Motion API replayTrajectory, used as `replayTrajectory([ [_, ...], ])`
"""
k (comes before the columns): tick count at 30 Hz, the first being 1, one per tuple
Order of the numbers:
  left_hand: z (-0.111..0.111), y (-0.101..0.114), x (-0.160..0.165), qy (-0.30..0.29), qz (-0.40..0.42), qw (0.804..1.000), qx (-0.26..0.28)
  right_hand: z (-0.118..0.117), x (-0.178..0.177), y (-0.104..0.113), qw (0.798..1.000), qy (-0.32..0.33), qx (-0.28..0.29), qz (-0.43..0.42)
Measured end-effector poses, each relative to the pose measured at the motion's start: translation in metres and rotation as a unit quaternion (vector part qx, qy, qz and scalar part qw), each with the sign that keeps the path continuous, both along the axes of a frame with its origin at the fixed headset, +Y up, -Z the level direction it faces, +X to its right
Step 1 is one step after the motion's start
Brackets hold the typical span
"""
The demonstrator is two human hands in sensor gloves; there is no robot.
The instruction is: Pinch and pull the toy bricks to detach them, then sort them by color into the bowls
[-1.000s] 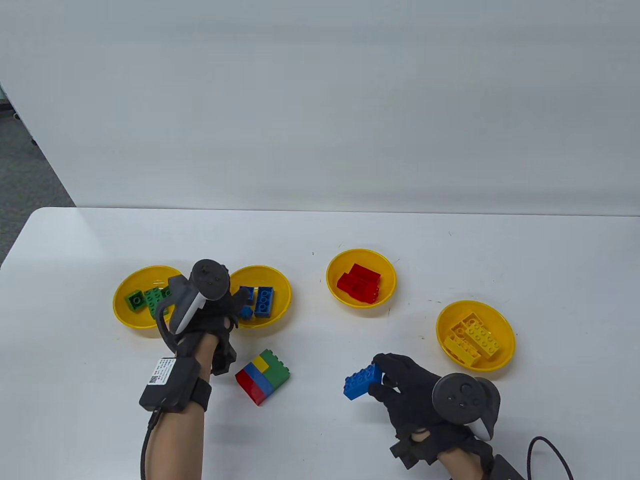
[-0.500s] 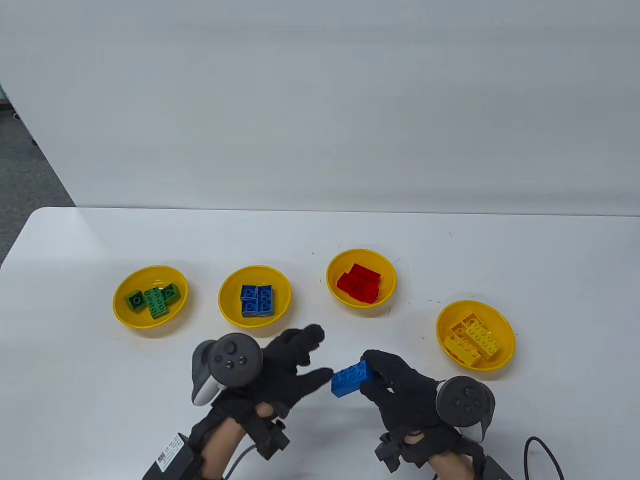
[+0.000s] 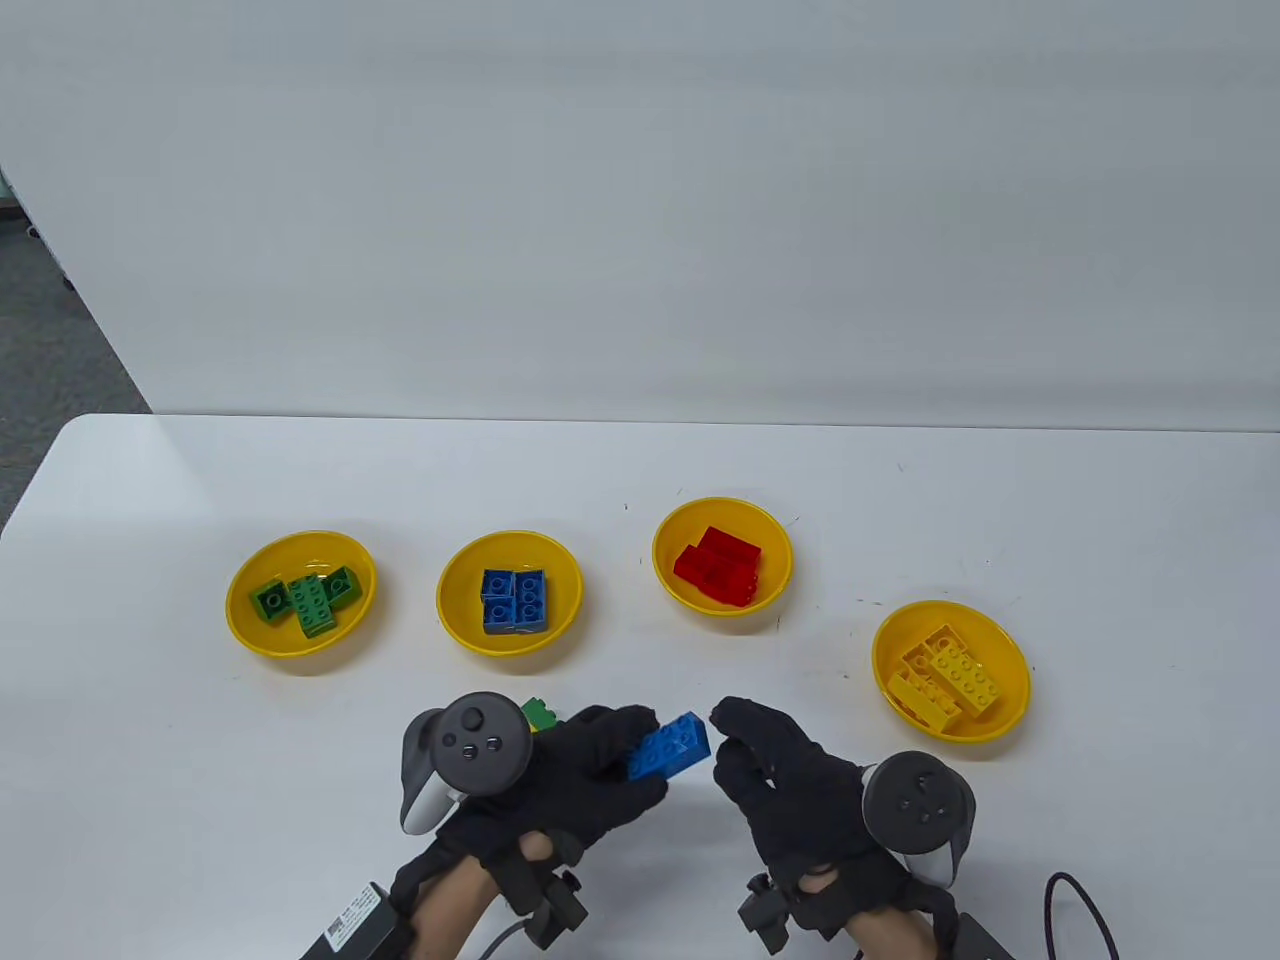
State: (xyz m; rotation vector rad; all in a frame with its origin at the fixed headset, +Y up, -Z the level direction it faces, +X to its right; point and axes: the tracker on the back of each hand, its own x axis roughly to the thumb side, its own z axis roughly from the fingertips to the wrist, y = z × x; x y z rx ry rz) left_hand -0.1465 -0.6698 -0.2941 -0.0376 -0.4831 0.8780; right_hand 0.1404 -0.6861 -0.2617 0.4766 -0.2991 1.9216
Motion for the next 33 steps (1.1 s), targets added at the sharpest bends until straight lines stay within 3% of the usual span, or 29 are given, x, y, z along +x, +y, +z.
replayTrajectory([
  [4,-0.028,0.042,-0.026,0.104,-0.086,0.989,0.053,0.003,0.011,0.007,1.0,-0.014,0.016,-0.012],
  [7,-0.056,0.059,-0.042,0.172,-0.151,0.972,0.051,0.002,0.015,0.006,1.0,-0.017,0.014,-0.012],
  [9,-0.075,0.056,-0.051,0.214,-0.205,0.955,0.015,0.001,0.017,0.006,1.0,-0.02,0.016,-0.007],
  [13,-0.104,0.024,-0.06,0.289,-0.323,0.901,-0.012,0.001,0.02,0.008,0.999,-0.025,0.026,0.004],
  [17,-0.119,-0.005,-0.064,0.325,-0.357,0.875,-0.031,0.001,0.022,0.009,0.999,-0.027,0.032,0.014],
  [23,-0.121,-0.016,-0.076,0.353,-0.321,0.878,-0.03,0.002,0.023,0.01,0.999,-0.025,0.034,0.014],
  [26,-0.112,-0.005,-0.082,0.358,-0.293,0.887,-0.015,0.002,0.024,0.01,0.999,-0.025,0.036,0.018],
  [33,-0.067,0.032,-0.074,0.32,-0.256,0.911,0.044,0.003,0.02,0.01,0.998,-0.022,0.042,0.031],
])
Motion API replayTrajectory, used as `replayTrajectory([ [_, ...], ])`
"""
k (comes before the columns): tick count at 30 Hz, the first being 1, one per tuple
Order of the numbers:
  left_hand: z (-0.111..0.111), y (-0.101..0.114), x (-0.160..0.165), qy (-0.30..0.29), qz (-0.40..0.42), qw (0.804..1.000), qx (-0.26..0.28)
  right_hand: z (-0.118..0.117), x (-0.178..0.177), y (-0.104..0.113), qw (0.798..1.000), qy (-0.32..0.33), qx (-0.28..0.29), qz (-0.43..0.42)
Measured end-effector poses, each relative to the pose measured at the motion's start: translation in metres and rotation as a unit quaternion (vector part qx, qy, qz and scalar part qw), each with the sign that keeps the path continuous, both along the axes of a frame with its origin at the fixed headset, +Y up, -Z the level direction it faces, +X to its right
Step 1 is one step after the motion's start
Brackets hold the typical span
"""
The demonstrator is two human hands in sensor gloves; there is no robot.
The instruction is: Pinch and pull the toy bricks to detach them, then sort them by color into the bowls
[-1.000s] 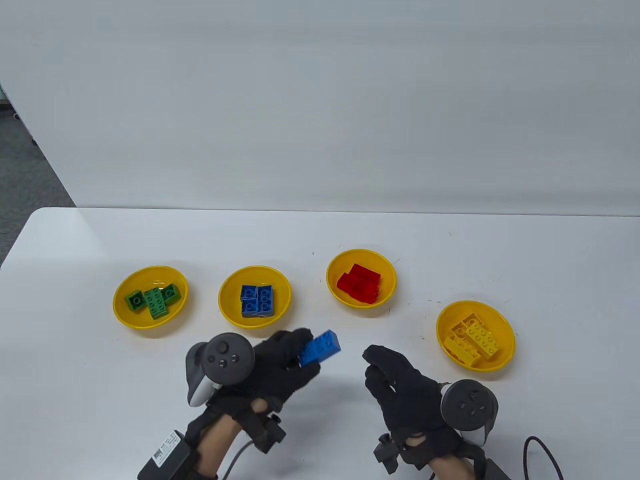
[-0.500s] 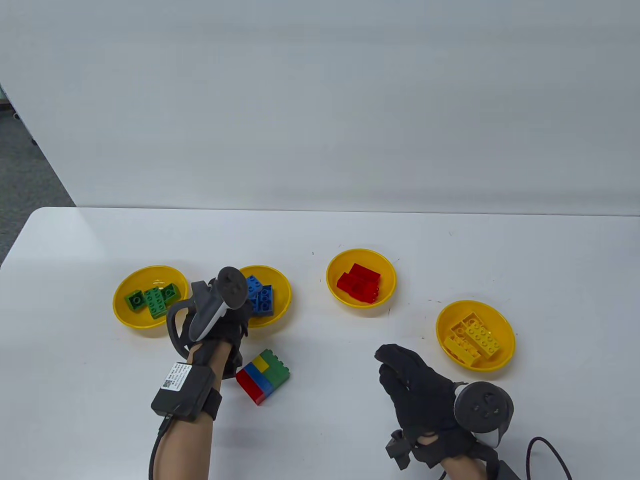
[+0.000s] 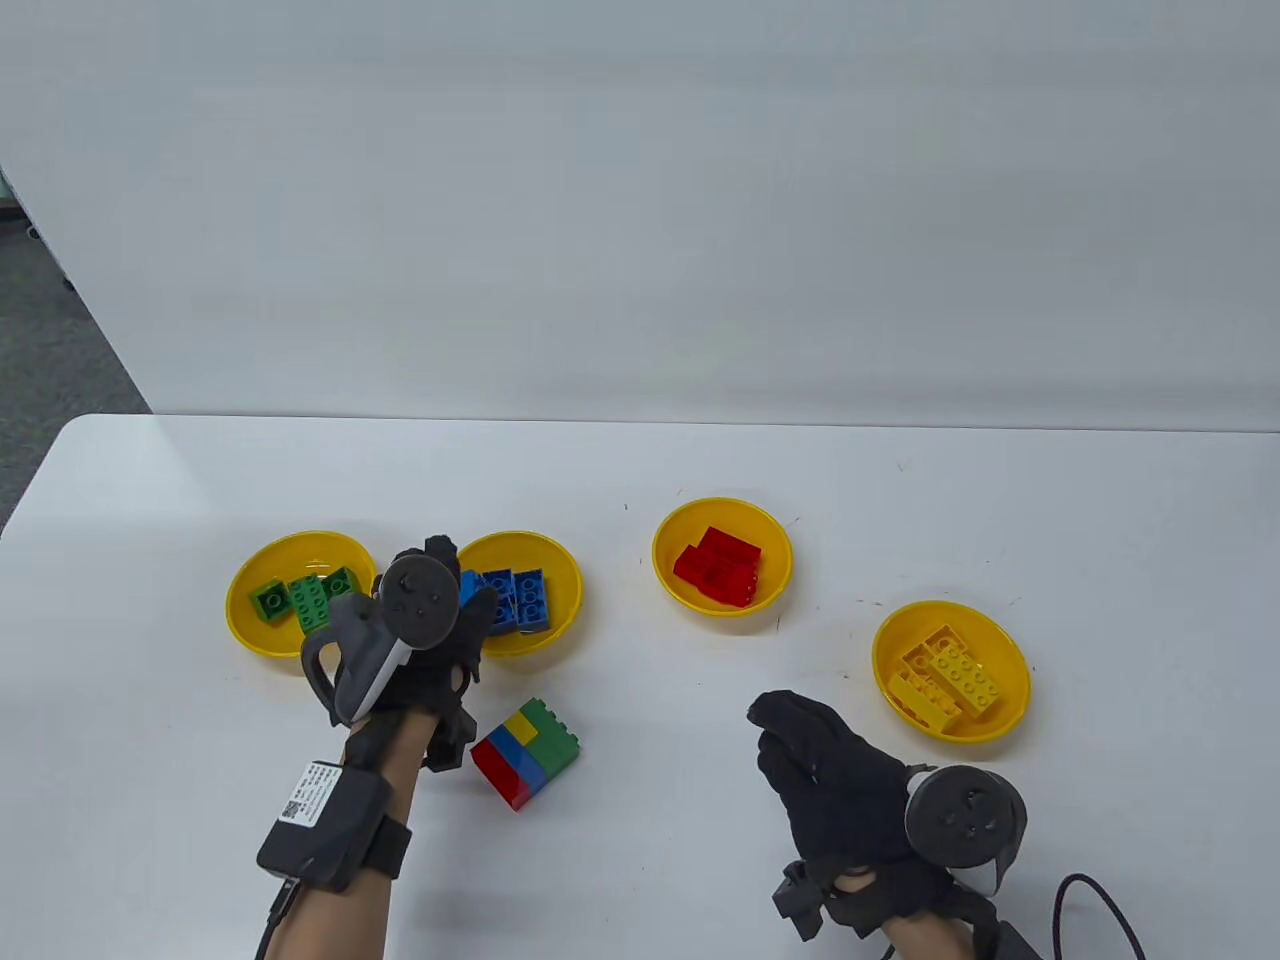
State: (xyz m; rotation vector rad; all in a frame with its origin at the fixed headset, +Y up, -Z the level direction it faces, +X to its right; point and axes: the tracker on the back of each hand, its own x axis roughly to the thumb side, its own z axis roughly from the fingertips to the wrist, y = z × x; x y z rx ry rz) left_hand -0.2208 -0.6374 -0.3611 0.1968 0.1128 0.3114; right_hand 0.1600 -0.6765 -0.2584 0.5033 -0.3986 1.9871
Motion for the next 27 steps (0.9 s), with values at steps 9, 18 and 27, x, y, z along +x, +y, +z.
replayTrajectory([
  [9,0.063,-0.056,0.022,-0.077,0.029,0.994,-0.074,0.001,-0.006,-0.003,1.0,0.009,0.001,0.02],
  [18,0.057,-0.125,0.03,-0.095,-0.052,0.962,-0.252,-0.001,-0.014,-0.011,0.998,0.017,-0.005,0.054],
  [27,0.061,-0.105,0.034,-0.122,-0.007,0.986,-0.11,-0.006,-0.019,-0.018,0.996,0.009,-0.018,0.082],
])
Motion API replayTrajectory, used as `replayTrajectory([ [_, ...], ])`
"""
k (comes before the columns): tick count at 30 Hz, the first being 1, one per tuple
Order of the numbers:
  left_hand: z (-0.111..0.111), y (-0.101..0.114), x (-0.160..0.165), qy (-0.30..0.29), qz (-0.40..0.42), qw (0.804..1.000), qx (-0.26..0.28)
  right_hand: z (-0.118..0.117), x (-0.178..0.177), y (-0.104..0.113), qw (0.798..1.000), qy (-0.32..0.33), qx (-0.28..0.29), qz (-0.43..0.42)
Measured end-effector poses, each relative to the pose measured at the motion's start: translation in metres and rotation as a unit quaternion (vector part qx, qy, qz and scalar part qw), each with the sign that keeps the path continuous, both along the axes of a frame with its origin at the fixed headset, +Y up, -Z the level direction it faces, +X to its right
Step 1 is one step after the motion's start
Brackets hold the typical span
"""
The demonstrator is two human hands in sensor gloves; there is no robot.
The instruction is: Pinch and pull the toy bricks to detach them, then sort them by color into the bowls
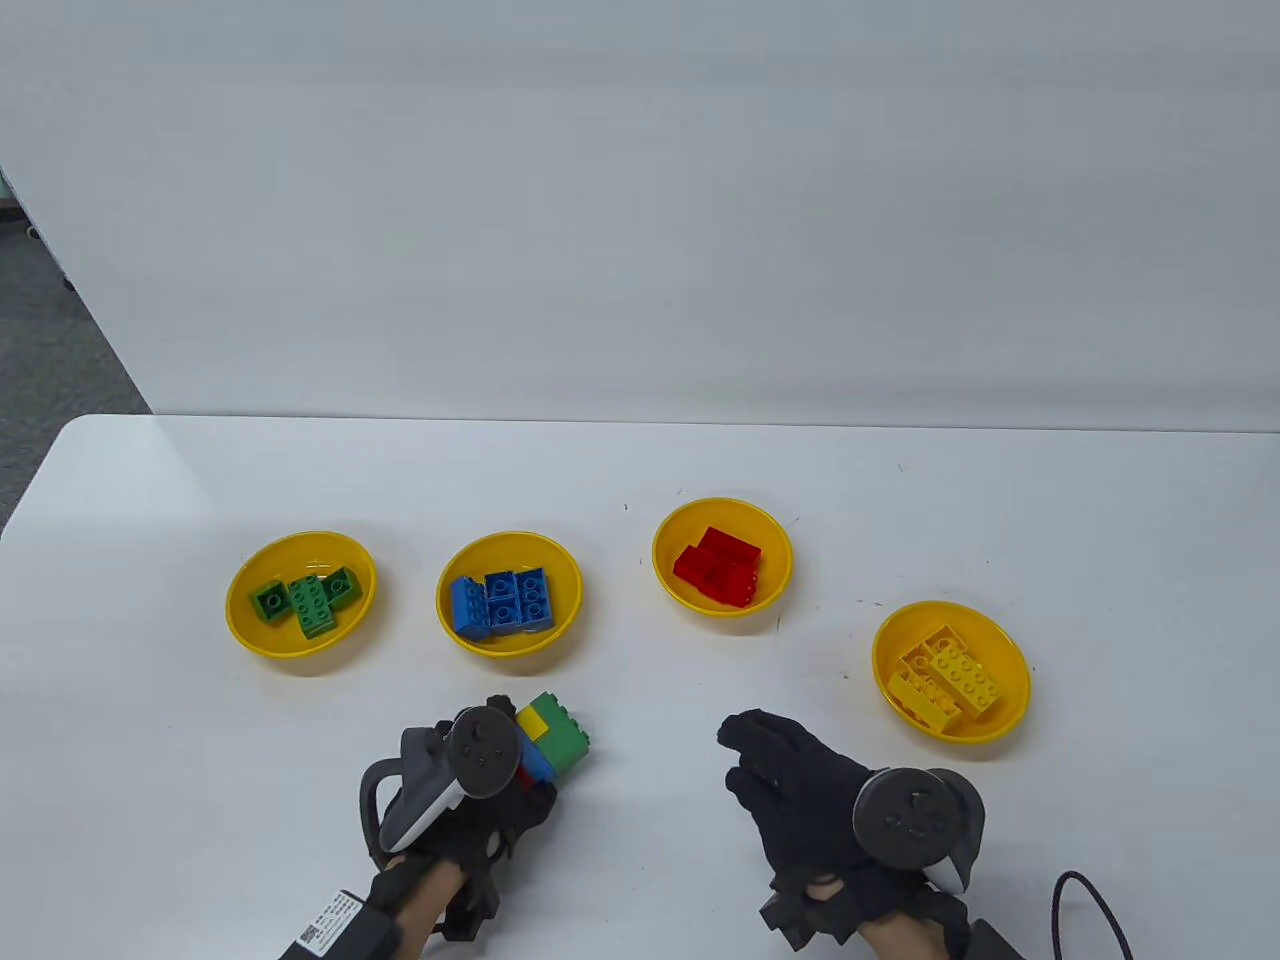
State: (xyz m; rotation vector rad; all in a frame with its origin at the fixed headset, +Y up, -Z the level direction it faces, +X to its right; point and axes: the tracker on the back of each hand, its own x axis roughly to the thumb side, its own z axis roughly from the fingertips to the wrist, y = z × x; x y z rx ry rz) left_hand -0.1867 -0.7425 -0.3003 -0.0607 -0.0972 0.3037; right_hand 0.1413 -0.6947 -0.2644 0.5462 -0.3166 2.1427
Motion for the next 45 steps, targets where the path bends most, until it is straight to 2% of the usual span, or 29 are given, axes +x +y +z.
replayTrajectory([
  [3,0.004,0.012,0.007,0.002,0.063,0.996,0.066,-0.011,0.001,-0.002,0.999,-0.03,-0.021,-0.019],
  [5,0.004,0.019,0.012,0.003,0.099,0.991,0.091,-0.019,0.002,-0.005,0.998,-0.041,-0.039,-0.04],
  [8,0.004,0.029,0.022,0.004,0.141,0.983,0.119,-0.027,0.003,-0.01,0.994,-0.053,-0.067,-0.069],
  [11,0.006,0.037,0.034,-0.002,0.169,0.977,0.131,-0.035,0.002,-0.018,0.986,-0.04,-0.12,-0.108],
  [13,0.01,0.04,0.041,-0.022,0.172,0.976,0.129,-0.039,-0.004,-0.025,0.973,-0.009,-0.191,-0.127],
  [15,0.014,0.042,0.047,-0.035,0.164,0.976,0.139,-0.039,-0.014,-0.032,0.951,0.049,-0.266,-0.149],
  [16,0.016,0.042,0.051,-0.044,0.159,0.976,0.142,-0.036,-0.019,-0.036,0.942,0.07,-0.287,-0.161],
  [20,0.023,0.042,0.064,-0.067,0.143,0.976,0.153,-0.032,-0.031,-0.039,0.923,0.086,-0.31,-0.21],
  [26,0.032,0.04,0.081,-0.106,0.117,0.974,0.161,-0.027,-0.035,-0.035,0.923,0.064,-0.288,-0.246],
  [32,0.04,0.038,0.096,-0.178,0.106,0.965,0.161,-0.026,-0.019,-0.031,0.928,-0.017,-0.232,-0.292],
  [35,0.041,0.041,0.095,-0.195,0.092,0.963,0.16,-0.026,-0.012,-0.026,0.926,-0.011,-0.222,-0.304],
  [38,0.038,0.058,0.079,-0.203,0.142,0.956,0.158,-0.026,-0.006,-0.014,0.938,0.002,-0.186,-0.293],
  [41,0.033,0.086,0.06,-0.185,0.232,0.939,0.173,-0.024,-0.005,-0.001,0.955,0.006,-0.142,-0.26],
  [45,0.025,0.116,0.067,-0.21,0.22,0.937,0.171,-0.017,-0.011,0.006,0.979,0.019,-0.095,-0.178],
])
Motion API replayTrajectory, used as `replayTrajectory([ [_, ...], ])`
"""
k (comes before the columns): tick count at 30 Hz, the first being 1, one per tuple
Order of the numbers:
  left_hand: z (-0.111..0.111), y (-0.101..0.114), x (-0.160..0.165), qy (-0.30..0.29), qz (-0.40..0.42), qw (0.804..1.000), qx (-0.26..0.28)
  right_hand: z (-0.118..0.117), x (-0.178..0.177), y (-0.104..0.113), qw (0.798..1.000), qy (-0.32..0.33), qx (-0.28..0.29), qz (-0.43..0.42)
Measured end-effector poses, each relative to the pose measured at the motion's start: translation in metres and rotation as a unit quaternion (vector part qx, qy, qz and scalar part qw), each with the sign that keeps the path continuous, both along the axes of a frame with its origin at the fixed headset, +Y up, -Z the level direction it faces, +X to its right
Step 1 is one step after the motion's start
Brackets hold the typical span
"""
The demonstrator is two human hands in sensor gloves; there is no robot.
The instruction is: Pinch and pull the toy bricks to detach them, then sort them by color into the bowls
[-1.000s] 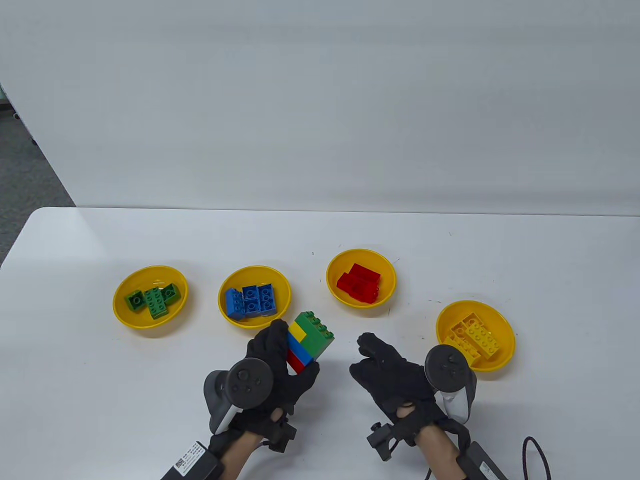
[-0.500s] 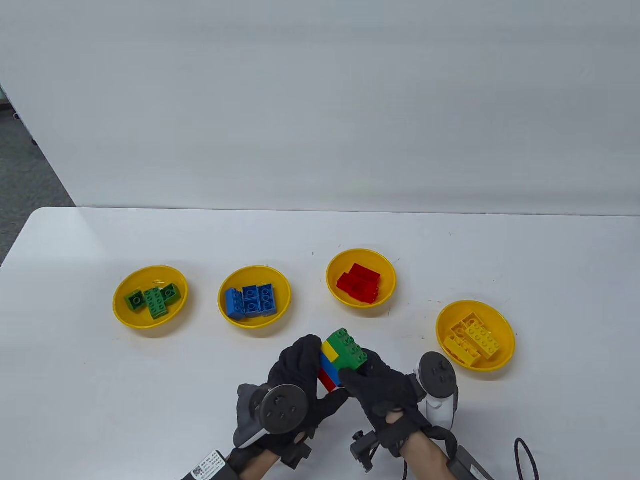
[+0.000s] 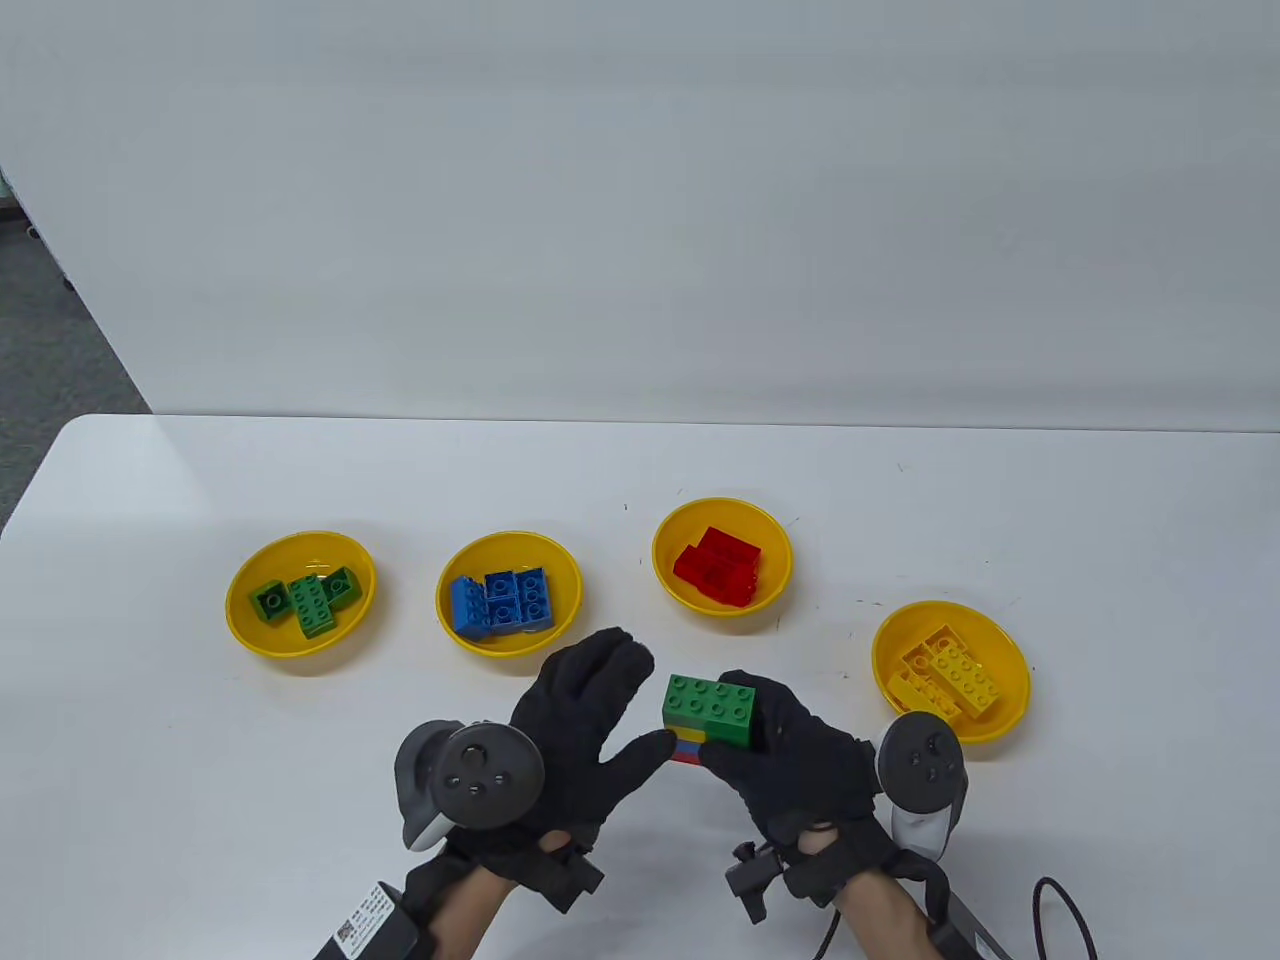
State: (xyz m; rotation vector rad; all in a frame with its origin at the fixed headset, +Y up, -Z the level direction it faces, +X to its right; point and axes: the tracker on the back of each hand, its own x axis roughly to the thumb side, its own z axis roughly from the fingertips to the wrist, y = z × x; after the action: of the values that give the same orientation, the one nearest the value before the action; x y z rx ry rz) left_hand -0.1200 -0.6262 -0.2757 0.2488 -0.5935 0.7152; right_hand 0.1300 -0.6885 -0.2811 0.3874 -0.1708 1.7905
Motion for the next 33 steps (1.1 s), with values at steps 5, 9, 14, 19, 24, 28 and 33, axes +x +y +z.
replayTrajectory([
  [5,-0.004,-0.01,0.023,-0.083,-0.056,0.994,-0.038,0.013,-0.012,0.001,0.992,-0.001,0.059,0.11],
  [9,-0.009,-0.028,0.021,-0.081,-0.046,0.995,-0.023,0.02,-0.023,-0.002,0.975,-0.011,0.1,0.196],
  [14,-0.016,-0.035,0.009,-0.108,0.038,0.992,-0.06,0.021,-0.032,-0.001,0.979,-0.008,0.096,0.181],
  [19,-0.026,-0.042,-0.007,-0.137,0.117,0.975,-0.133,0.021,-0.032,-0.001,0.979,0.0,0.106,0.176],
  [24,-0.033,-0.041,-0.038,-0.128,0.281,0.932,-0.192,0.018,-0.024,-0.002,0.993,0.04,0.039,0.106],
  [28,-0.038,0.009,-0.1,0.0,0.245,0.965,-0.099,0.016,-0.009,-0.004,0.994,0.032,0.025,0.099],
  [33,-0.067,0.045,-0.176,0.244,0.078,0.962,-0.098,0.011,0.006,-0.006,0.996,0.01,0.019,0.091],
])
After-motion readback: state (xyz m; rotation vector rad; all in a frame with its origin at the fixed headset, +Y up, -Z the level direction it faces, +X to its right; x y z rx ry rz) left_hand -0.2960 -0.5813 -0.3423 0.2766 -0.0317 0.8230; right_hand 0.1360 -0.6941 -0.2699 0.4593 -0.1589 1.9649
